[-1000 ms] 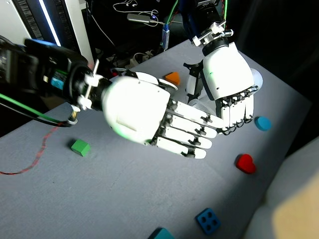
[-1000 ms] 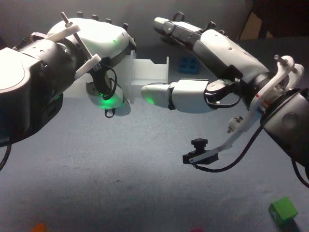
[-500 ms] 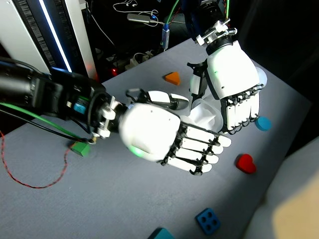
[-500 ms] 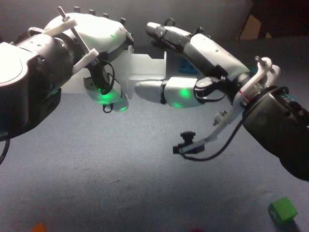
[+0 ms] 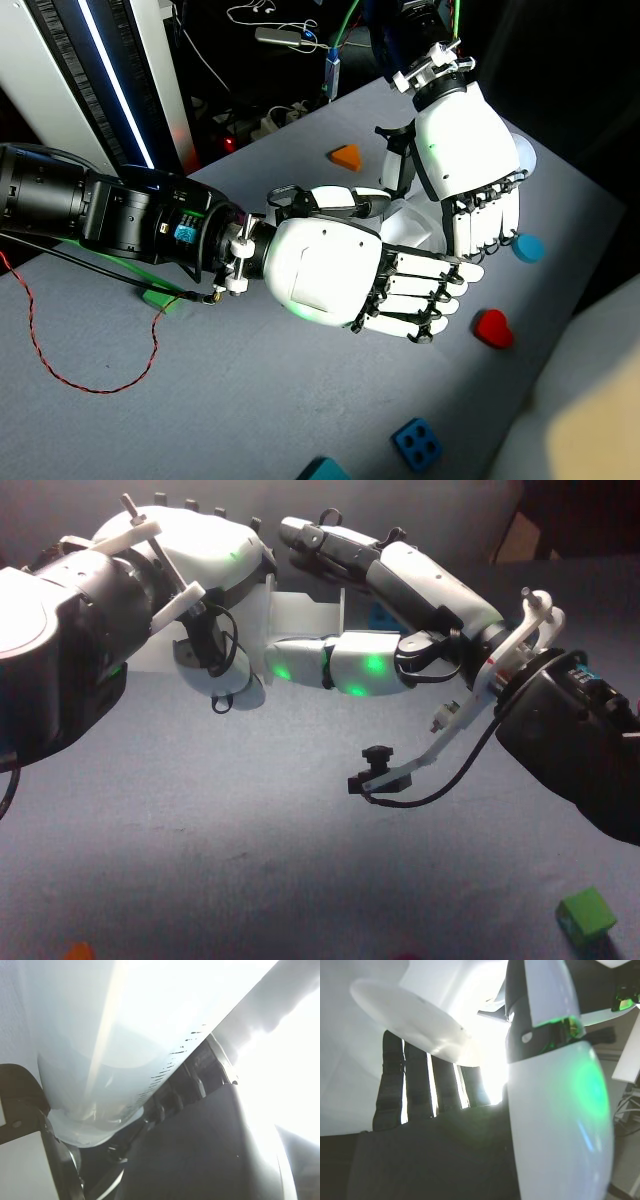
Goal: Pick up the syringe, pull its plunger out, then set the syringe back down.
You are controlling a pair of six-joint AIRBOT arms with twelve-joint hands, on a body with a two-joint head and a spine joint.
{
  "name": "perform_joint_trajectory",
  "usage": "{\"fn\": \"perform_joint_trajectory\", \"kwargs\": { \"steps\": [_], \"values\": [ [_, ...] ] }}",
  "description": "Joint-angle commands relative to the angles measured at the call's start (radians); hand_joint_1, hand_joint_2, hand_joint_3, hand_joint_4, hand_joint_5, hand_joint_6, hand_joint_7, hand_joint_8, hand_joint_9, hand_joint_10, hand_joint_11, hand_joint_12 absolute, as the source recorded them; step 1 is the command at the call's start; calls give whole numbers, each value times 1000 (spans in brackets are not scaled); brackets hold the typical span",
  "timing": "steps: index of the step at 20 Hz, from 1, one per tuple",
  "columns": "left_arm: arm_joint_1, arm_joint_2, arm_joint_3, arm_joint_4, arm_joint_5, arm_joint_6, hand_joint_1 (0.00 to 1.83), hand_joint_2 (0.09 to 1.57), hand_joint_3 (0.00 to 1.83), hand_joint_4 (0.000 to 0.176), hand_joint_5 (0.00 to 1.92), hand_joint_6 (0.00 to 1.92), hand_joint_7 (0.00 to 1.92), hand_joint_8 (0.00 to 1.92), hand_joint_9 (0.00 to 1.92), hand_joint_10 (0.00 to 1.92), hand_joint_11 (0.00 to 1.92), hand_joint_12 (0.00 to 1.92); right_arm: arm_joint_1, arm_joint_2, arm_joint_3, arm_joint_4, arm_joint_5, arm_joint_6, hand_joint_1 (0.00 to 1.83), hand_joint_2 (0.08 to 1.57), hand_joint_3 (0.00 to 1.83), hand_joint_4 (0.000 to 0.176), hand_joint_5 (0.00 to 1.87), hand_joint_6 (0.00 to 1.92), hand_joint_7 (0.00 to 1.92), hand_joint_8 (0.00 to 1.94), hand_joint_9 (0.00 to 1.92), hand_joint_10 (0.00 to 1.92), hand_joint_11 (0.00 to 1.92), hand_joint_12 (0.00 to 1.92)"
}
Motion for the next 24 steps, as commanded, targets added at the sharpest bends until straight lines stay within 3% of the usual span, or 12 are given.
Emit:
{"fn": "perform_joint_trajectory", "kwargs": {
  "steps": [1,7,15,16,24],
  "values": [
    [-16,8,1,79,30,14,1327,1211,0,0,796,1240,805,1292,677,1504,534,1408,1,3,1,-44,103,15,993,947,1,0,269,3,352,2,310,7,0,603],
    [-13,8,4,78,30,19,1329,1211,0,0,790,1227,811,1309,680,1502,538,1397,-11,13,1,-55,121,13,994,948,1,0,294,10,369,7,325,10,0,654],
    [-16,9,7,78,31,19,1345,1199,0,0,797,1230,827,1265,705,1466,556,1390,-12,13,2,-57,133,4,1040,1011,9,0,342,9,496,22,434,32,0,944],
    [-15,9,8,78,30,19,1354,1183,0,0,870,1104,840,1274,709,1439,601,1388,-12,13,3,-57,134,4,1061,1030,5,0,406,16,563,22,493,40,16,1101],
    [-7,10,15,78,22,18,1356,1182,0,0,835,1105,859,1275,724,1432,616,1361,-16,11,3,-57,141,-5,1176,1093,7,0,528,31,699,36,611,66,137,1214]
  ]
}}
